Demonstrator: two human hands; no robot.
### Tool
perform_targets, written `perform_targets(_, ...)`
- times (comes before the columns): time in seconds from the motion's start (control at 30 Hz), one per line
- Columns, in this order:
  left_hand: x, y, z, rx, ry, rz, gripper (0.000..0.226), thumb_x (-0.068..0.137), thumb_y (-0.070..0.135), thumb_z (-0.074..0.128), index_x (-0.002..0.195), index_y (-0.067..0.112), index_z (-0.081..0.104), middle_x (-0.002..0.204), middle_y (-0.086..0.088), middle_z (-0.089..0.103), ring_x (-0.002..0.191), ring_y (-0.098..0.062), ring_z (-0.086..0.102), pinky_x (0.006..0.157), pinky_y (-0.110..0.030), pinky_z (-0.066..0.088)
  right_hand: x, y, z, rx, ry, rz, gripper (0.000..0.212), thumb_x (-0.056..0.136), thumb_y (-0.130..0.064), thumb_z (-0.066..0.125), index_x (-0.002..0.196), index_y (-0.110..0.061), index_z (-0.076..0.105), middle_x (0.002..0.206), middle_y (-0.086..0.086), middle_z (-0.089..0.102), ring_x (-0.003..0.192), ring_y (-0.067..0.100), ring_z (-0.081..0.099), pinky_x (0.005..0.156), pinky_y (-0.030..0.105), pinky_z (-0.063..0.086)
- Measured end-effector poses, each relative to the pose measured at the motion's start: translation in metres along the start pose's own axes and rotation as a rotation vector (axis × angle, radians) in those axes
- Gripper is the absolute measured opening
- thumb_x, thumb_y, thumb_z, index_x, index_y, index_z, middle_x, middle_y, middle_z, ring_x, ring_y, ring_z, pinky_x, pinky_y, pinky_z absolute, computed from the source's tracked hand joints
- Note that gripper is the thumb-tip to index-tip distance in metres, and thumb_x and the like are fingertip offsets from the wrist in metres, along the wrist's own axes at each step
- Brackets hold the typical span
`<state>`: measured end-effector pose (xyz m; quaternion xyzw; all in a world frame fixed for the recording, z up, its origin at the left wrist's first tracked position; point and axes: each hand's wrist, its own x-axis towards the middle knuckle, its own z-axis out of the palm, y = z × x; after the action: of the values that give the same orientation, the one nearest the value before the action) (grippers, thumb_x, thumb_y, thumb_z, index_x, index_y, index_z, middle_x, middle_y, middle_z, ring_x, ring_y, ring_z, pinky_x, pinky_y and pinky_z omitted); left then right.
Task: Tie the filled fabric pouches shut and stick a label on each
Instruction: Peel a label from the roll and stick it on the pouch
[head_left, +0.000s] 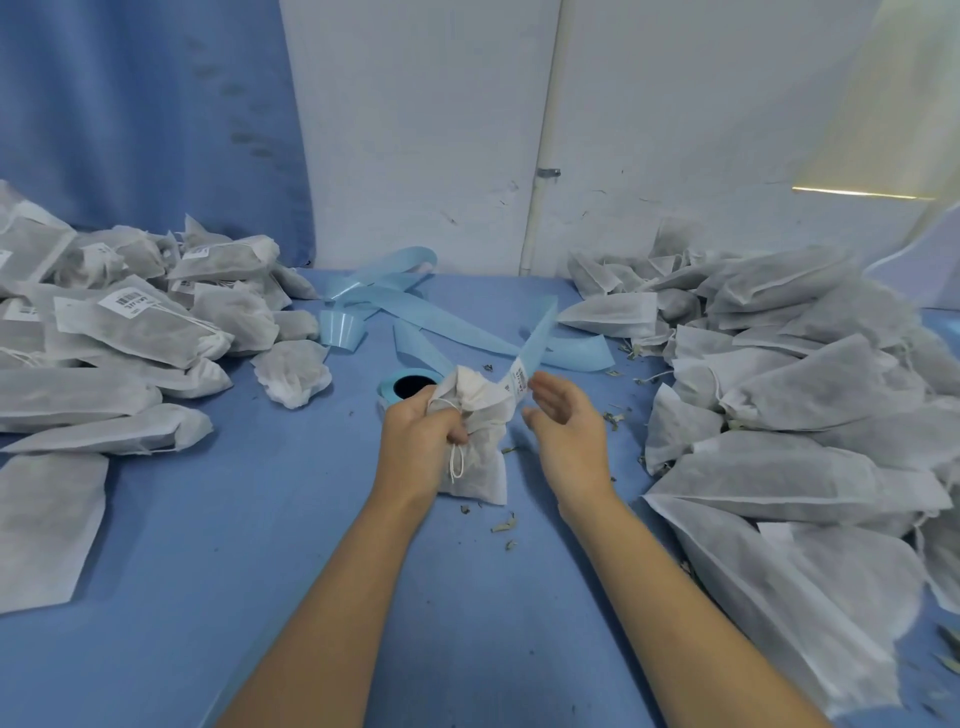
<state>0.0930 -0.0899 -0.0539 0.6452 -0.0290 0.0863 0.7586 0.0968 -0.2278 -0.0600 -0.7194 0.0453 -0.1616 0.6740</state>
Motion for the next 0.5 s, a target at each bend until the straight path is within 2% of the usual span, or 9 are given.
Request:
perform_targets(0.07,-0.0007,-0.0005,0.0006,0.009,-0.021,0.006,0.013,0.049,0.006,0.048,0.05,0.016,0.04,0.053,0.003,0.038,0.056,-0.014,0.037,0.049,-0.021,0.034,-0.0009,0.0012,0.0013,-0.052,-0.061,-0.01,0.035,0.093,-0.001,0.055,0.124,-0.016,0.059,0.117,-0.008,0.063,0.11,0.002,0.057,0.097,0.017,0.044)
perform_targets(0.13,-0.0013,-0.0008,0.0014,0.026,-0.043,0.003,0.017,0.049,0.007,0.048,0.045,0.021,0.04,0.051,0.006,0.039,0.053,-0.011,0.037,0.048,-0.019,0.034,-0.001,0.0009,0.0019,-0.015,-0.1,0.006,0.032,0.093,-0.006,0.057,0.121,-0.021,0.06,0.11,-0.012,0.066,0.105,-0.002,0.06,0.089,0.011,0.046)
perform_targets(0.2,-0.0017,-0.0004,0.0016,0.033,-0.061,-0.006,0.017,0.049,0.007,0.048,0.042,0.022,0.043,0.05,0.008,0.04,0.051,-0.009,0.039,0.047,-0.018,0.035,-0.0008,0.0015,0.0015,-0.016,-0.12,-0.003,0.029,0.093,-0.009,0.058,0.116,-0.027,0.061,0.109,-0.015,0.067,0.105,-0.003,0.061,0.089,0.012,0.046)
perform_targets(0.3,-0.0022,0.0007,0.0012,0.027,-0.087,-0.007,0.018,0.049,0.007,0.047,0.041,0.023,0.045,0.048,0.01,0.042,0.048,-0.006,0.041,0.046,-0.015,0.036,-0.0008,0.0026,0.0005,-0.093,-0.127,-0.033,0.033,0.094,-0.014,0.058,0.124,-0.027,0.058,0.124,-0.015,0.06,0.117,-0.002,0.052,0.101,0.021,0.04)
perform_targets(0.33,-0.0023,0.0008,0.001,0.021,-0.09,-0.005,0.018,0.049,0.007,0.047,0.04,0.023,0.045,0.048,0.009,0.042,0.048,-0.005,0.041,0.046,-0.015,0.036,-0.0007,0.0034,0.0005,-0.106,-0.137,-0.038,0.035,0.094,-0.014,0.057,0.128,-0.025,0.056,0.127,-0.014,0.058,0.117,-0.003,0.051,0.101,0.019,0.04)
perform_targets(0.43,-0.0022,0.001,0.0003,0.016,-0.098,-0.005,0.018,0.049,0.006,0.047,0.04,0.022,0.046,0.047,0.01,0.042,0.048,-0.005,0.041,0.046,-0.014,0.036,-0.0006,0.0039,0.003,-0.045,-0.182,-0.021,0.037,0.095,-0.008,0.054,0.131,-0.018,0.053,0.121,-0.009,0.059,0.102,-0.011,0.056,0.086,0.007,0.046)
perform_targets(0.5,-0.0024,0.001,0.0003,0.014,-0.105,-0.011,0.019,0.049,0.006,0.047,0.039,0.022,0.049,0.046,0.011,0.044,0.046,-0.004,0.043,0.045,-0.014,0.037,-0.0007,0.0042,0.0043,-0.027,-0.198,-0.016,0.038,0.095,-0.005,0.054,0.131,-0.018,0.052,0.117,-0.008,0.06,0.098,-0.011,0.057,0.08,0.006,0.046)
